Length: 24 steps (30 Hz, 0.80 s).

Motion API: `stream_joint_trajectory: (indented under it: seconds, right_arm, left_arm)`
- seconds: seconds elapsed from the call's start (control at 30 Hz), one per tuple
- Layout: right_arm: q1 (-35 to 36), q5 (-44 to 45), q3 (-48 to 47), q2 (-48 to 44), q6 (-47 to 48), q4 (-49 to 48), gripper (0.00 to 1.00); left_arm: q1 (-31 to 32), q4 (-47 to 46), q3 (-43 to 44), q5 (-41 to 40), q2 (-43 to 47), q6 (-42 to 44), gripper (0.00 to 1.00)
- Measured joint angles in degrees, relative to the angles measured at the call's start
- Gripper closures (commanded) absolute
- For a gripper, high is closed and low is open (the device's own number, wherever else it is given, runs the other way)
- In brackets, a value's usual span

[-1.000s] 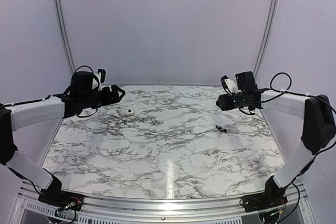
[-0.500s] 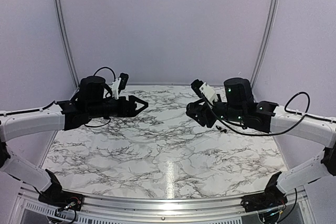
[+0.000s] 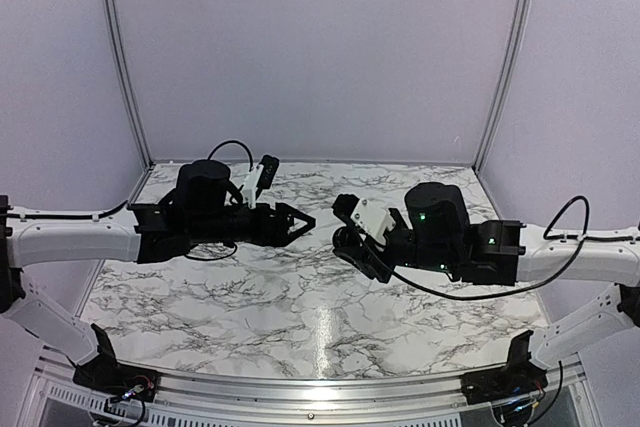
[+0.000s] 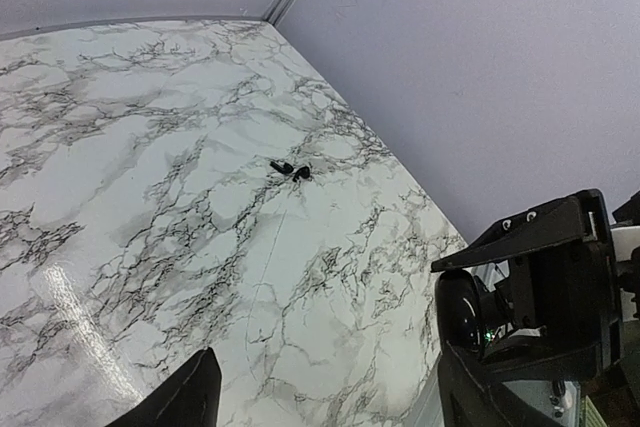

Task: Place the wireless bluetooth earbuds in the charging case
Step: Pass from the right arm to the left

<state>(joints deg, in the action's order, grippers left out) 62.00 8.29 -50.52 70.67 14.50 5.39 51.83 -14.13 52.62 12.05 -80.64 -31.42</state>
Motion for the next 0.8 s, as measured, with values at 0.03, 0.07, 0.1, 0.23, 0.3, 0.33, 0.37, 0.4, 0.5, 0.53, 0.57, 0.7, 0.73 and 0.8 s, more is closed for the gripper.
stream_joint_trajectory:
  seconds: [0.03, 0.07, 0.1, 0.23, 0.3, 0.33, 0.37, 0.4, 0.5, 0.53, 0.57, 0.7, 0.73, 0.8]
  right_arm:
    - [0.72, 0.94, 0.0, 0.0, 0.35, -0.11, 0.62]
    - [1.4, 1.79, 0.0, 0.0, 0.59, -0.28, 0.62]
    - [1.81, 2.45, 0.0, -0.02, 0.74, -0.44, 0.62]
    - [2.69, 4.17, 0.17, -0.07, 1.44, -1.03, 0.63]
    - [2.71, 4.76, 0.24, -0.09, 1.68, -1.09, 0.62]
    - [2.71, 5.01, 0.24, -0.09, 1.79, -1.09, 0.63]
    - [2.71, 5.18, 0.24, -0.09, 1.88, -1.09, 0.62]
    - [2.71, 5.33, 0.24, -0.09, 1.95, -1.09, 0.63]
    - [2.73, 5.7, 0.24, -0.09, 2.1, -1.11, 0.63]
    - [2.73, 5.77, 0.24, -0.09, 2.12, -1.11, 0.63]
    - [2.73, 5.84, 0.24, -0.09, 2.12, -1.09, 0.63]
    - [2.73, 6.19, 0.24, -0.09, 2.29, -1.11, 0.63]
    - [2.75, 6.27, 0.24, -0.09, 2.29, -1.11, 0.63]
    - [2.78, 6.45, 0.24, -0.09, 2.32, -1.11, 0.63]
  left_arm:
    - [0.68, -0.24, 0.04, -0.15, -0.35, -0.09, 0.22]
    - [1.29, -0.52, 0.07, -0.42, -0.61, -0.11, 0.22]
    - [1.86, -0.85, 0.07, -0.55, -0.83, -0.09, 0.21]
    - [4.2, -1.73, 0.79, -0.61, -1.88, 0.39, 0.22]
    - [4.96, -2.56, 1.14, -0.59, -2.21, 0.63, 0.22]
    - [5.25, -2.82, 1.36, -0.59, -2.34, 0.72, 0.22]
    - [5.46, -3.04, 1.66, -0.57, -2.58, 0.76, 0.23]
    - [5.57, -3.48, 1.99, -0.57, -2.95, 0.76, 0.24]
    - [5.75, -4.33, 2.89, -0.52, -4.22, 0.63, 0.28]
    - [5.86, -4.79, 3.04, -0.5, -4.7, 0.59, 0.3]
    - [5.88, -4.96, 3.19, -0.5, -5.16, 0.5, 0.31]
    - [5.99, -5.38, 3.63, -0.31, -6.34, 0.22, 0.35]
    - [5.99, -5.4, 3.69, -0.24, -6.45, 0.13, 0.36]
    - [5.99, -5.62, 3.85, -0.09, -6.58, -0.09, 0.37]
